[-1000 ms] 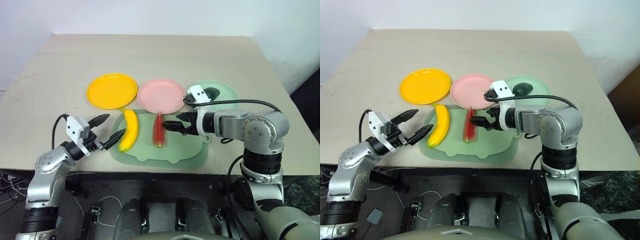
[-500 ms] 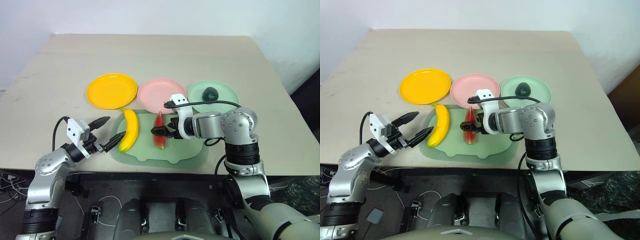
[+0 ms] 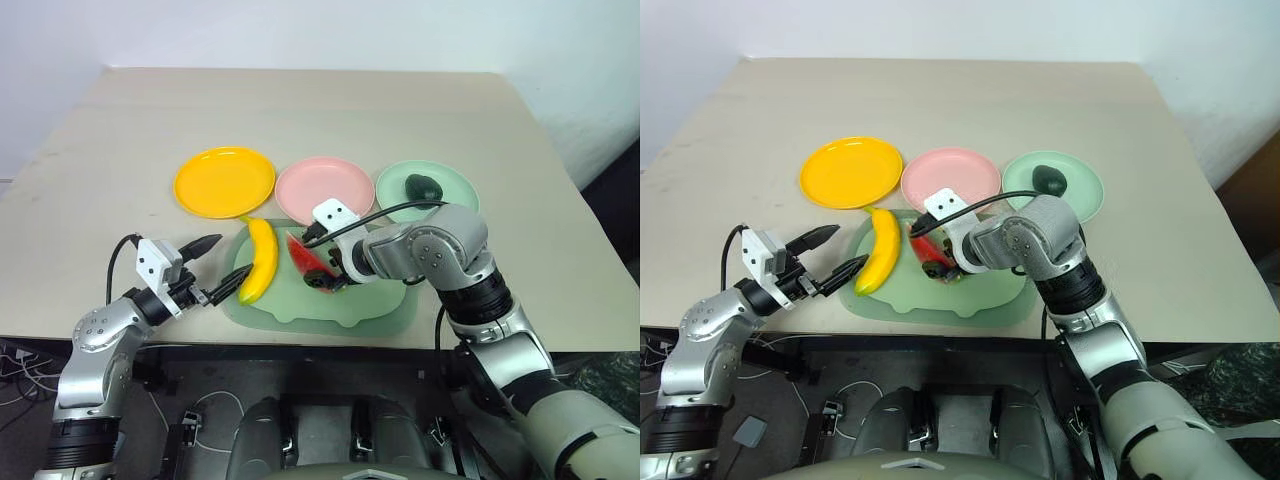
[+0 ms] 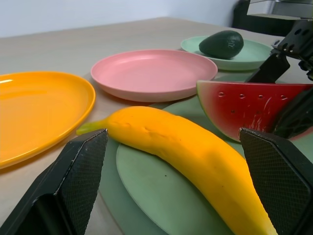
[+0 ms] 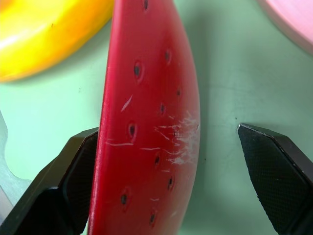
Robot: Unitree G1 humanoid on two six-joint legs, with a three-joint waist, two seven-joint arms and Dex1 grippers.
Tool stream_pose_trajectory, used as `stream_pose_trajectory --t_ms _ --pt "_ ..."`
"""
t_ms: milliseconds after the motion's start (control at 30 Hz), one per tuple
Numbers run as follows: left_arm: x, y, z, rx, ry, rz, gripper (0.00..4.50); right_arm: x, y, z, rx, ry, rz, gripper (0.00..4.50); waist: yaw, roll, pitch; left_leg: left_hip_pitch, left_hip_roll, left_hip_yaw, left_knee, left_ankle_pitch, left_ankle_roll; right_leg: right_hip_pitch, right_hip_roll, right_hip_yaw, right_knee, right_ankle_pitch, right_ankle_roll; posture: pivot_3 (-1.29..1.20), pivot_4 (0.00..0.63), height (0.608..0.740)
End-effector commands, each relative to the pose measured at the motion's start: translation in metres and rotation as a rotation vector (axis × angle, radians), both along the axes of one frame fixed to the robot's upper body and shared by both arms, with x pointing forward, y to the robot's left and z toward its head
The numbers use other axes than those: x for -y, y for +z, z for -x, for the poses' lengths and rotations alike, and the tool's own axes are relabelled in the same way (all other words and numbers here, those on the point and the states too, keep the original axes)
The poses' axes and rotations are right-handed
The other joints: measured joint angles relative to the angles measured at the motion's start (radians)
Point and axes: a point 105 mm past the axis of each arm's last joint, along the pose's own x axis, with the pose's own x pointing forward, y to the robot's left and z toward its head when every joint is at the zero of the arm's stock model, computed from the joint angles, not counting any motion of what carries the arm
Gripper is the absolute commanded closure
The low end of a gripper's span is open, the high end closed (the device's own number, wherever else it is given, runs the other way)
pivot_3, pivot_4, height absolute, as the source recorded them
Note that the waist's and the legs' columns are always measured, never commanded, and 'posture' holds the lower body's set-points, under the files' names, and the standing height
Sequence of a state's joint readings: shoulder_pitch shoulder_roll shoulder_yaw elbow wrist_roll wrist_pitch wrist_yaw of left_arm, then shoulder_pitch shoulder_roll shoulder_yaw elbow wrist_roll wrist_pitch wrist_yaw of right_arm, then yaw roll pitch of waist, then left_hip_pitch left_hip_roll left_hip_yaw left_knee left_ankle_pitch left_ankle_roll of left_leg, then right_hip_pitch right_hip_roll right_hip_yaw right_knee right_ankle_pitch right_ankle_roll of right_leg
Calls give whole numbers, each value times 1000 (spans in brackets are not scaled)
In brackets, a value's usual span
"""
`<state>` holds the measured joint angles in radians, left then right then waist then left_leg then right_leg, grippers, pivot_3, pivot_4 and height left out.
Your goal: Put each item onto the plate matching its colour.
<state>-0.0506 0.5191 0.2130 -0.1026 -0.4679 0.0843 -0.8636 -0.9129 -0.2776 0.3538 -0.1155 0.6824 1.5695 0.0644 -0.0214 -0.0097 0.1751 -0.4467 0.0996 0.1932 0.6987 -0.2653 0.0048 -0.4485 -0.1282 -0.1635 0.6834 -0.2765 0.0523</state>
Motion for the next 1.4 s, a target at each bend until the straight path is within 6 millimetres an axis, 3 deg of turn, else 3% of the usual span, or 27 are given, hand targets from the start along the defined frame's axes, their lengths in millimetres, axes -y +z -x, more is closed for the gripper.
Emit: stream_pose_trajectory --t_ms 33,200,367,533,700,867,1000,1367,1400 --pt "0 7 1 40 1 -9 0 -6 0 7 45 81 43 411 0 0 0 0 0 0 0 0 0 0 0 0 0 0 0 0 150 695" --pt "-2 8 0 42 4 -12 0 -9 -2 12 62 135 60 1963 0 0 0 0 0 0 0 0 0 0 0 0 0 0 0 0 150 695" --pt "-2 7 1 42 4 -11 0 -9 5 7 100 141 41 2030 0 0 0 0 0 0 0 0 0 -1 0 0 0 0 0 0 150 695" --pt "-2 8 0 46 9 -9 0 -12 54 -5 179 150 -152 2030 1 0 0 -5 0 0 0 0 0 -5 0 0 0 0 0 0 150 695" --pt "-3 9 0 50 13 -12 0 -7 106 -60 306 18 -281 2030 0 0 0 -12 -1 1 1 1 -2 -12 2 0 1 1 -1 0 150 695" --pt "-1 9 3 53 16 -14 0 -4 101 -110 365 -107 -259 2030 -8 0 0 -12 -1 3 0 2 -3 -13 3 0 1 1 -1 0 150 695" --pt "-1 8 5 53 24 -16 0 0 83 -129 334 -172 -240 2030 -15 0 0 -14 0 6 1 2 -3 -15 3 0 1 1 -1 0 150 695" --pt "-3 10 11 67 52 -29 0 -19 57 -130 275 -146 -208 2030 -26 1 1 -15 1 6 1 3 -4 -16 4 1 2 1 -1 0 150 695" --pt "-4 11 11 71 57 -31 0 -21 56 -129 275 -142 -210 1680 -26 1 1 -15 1 6 1 3 -4 -16 4 1 2 1 -1 0 150 695"
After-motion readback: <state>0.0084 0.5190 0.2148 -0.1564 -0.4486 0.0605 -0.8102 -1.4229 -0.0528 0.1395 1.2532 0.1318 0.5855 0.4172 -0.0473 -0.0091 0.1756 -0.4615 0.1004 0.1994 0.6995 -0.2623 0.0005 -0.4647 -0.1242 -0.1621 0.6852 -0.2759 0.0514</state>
